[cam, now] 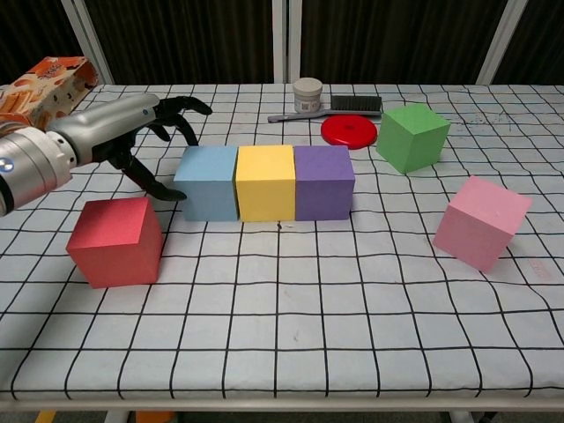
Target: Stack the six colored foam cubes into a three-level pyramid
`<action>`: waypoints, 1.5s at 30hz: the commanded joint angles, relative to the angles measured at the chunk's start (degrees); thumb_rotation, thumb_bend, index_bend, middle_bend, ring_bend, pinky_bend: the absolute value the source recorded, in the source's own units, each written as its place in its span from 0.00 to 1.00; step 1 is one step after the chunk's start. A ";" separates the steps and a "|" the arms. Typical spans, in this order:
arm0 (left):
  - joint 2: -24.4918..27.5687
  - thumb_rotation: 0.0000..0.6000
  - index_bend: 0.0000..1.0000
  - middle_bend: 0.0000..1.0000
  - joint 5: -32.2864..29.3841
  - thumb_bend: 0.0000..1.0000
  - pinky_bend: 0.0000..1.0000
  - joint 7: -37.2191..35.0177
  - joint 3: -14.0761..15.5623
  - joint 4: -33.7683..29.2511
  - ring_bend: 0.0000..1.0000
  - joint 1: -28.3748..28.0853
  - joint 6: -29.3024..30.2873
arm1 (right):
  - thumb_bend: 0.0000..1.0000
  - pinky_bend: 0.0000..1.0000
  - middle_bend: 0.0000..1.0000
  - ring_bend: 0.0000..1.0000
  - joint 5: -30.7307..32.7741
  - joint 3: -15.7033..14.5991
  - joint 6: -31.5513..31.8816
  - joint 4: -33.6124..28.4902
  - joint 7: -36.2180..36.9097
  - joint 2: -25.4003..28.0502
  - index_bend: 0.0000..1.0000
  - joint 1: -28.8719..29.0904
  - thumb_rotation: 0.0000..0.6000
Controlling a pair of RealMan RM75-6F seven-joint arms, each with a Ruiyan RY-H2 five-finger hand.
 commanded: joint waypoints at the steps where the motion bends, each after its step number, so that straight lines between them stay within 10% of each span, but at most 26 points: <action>1: -0.17 1.00 0.11 0.34 -0.29 0.12 0.24 0.06 -0.29 -0.07 0.13 0.09 0.31 | 0.06 0.00 0.14 0.00 -0.02 0.00 0.02 0.01 0.04 0.00 0.00 -0.01 1.00; 45: -0.48 1.00 0.11 0.35 -0.40 0.13 0.24 -0.75 -0.03 -0.35 0.13 0.44 0.23 | 0.06 0.00 0.14 0.00 0.28 -0.05 -0.57 0.44 0.11 -0.15 0.00 -0.01 1.00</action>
